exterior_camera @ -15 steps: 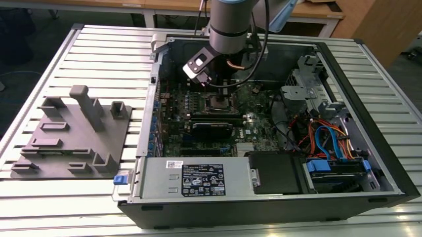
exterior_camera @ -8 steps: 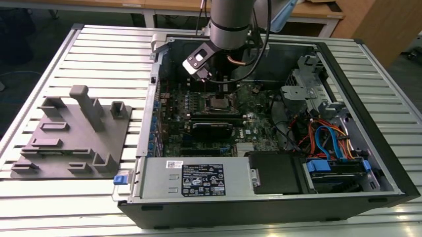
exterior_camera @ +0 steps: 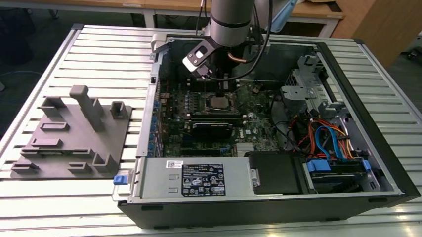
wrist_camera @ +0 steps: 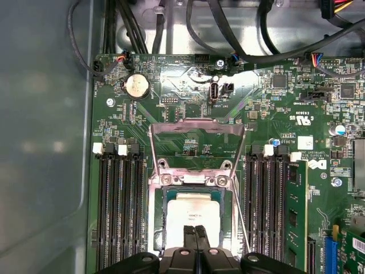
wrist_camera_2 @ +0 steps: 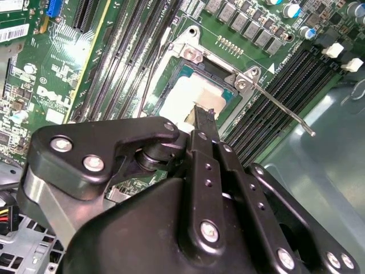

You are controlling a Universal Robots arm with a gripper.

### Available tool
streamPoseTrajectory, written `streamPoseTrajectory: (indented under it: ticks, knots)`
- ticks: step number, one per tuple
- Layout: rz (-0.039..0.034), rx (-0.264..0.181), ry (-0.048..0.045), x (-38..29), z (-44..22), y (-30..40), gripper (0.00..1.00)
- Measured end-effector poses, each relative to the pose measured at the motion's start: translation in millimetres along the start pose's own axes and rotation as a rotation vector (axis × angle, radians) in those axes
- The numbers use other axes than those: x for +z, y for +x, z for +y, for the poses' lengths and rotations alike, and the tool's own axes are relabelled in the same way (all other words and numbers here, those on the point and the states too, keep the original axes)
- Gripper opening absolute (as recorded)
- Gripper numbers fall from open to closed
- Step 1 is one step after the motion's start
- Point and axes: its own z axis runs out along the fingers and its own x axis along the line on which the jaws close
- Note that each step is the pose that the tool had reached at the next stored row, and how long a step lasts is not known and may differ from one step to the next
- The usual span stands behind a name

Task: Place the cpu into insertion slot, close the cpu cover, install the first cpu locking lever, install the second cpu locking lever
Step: 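Close the cpu cover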

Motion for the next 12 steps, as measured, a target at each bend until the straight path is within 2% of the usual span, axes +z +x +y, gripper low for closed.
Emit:
streamPoseTrajectory:
  ticks: [12]
  knots:
    - [-0.0001, 0.000, 0.0000, -6.3, 0.1, 0.2, 0.10]
